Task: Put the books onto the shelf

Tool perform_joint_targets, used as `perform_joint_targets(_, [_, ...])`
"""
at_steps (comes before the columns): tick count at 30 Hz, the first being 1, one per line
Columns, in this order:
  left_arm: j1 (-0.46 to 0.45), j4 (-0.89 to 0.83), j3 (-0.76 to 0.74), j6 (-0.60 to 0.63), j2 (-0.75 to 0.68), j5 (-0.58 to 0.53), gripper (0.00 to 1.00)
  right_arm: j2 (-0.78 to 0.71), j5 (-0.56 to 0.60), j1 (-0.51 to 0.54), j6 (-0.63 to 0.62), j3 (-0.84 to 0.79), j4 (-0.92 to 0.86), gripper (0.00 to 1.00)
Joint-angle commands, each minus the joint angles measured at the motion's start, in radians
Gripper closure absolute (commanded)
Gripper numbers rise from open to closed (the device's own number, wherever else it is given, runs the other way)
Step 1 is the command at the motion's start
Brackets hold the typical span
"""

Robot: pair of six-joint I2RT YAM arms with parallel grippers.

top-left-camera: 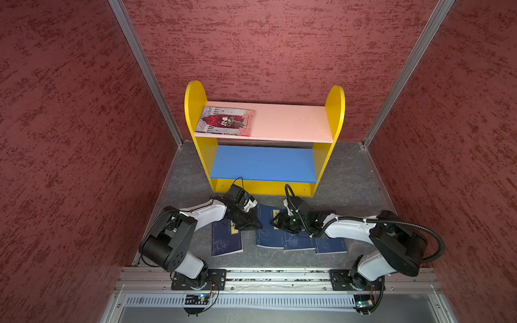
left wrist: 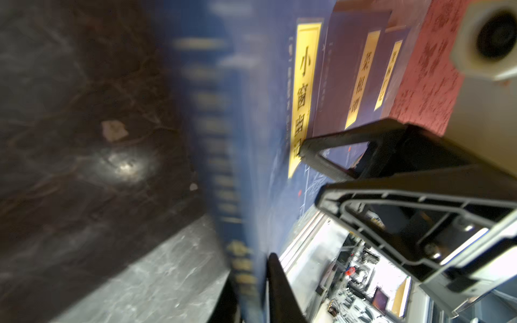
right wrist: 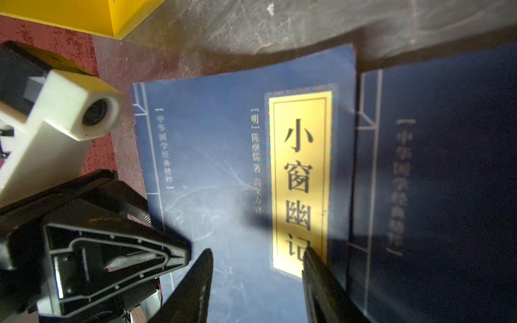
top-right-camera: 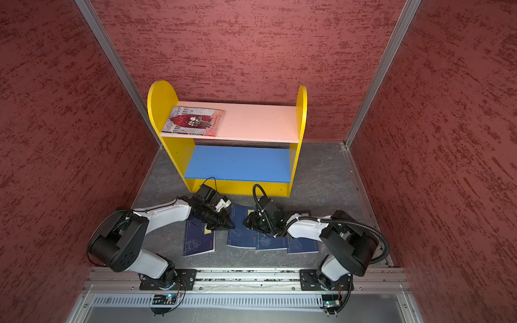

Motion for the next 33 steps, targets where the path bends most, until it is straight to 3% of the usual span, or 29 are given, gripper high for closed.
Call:
perform_joint_targets(1, [-0.007,-0.029,0.038,0.047,-0.027,0.011,0.95,-0.034,0.022,-0.003,0.005,0.021,-0.016,0.46])
perform_joint_targets(7, [-0.005,-0.185,0.103,0.106,-0.120,0.000,1.00,-0.157,0.077,-0.005,-0.009,0.033,-0.073,0.43])
perform_joint_targets(19, [0.003,-0.448,0.243,0.198,-0.281,0.135,1.00,-0.590,0.136,-0.005,-0.023,0.012,-0.262,0.40])
perform_joint_targets(25, [0.096,-0.330,0.291,0.097,-0.377,0.127,1.00,-0.729,0.142,-0.005,-0.002,-0.007,-0.216,0.37])
perform_joint_targets(33, [0.254,-0.051,0.261,-0.183,-0.455,0.088,1.00,-0.652,0.058,-0.006,0.039,-0.008,-0.049,0.37])
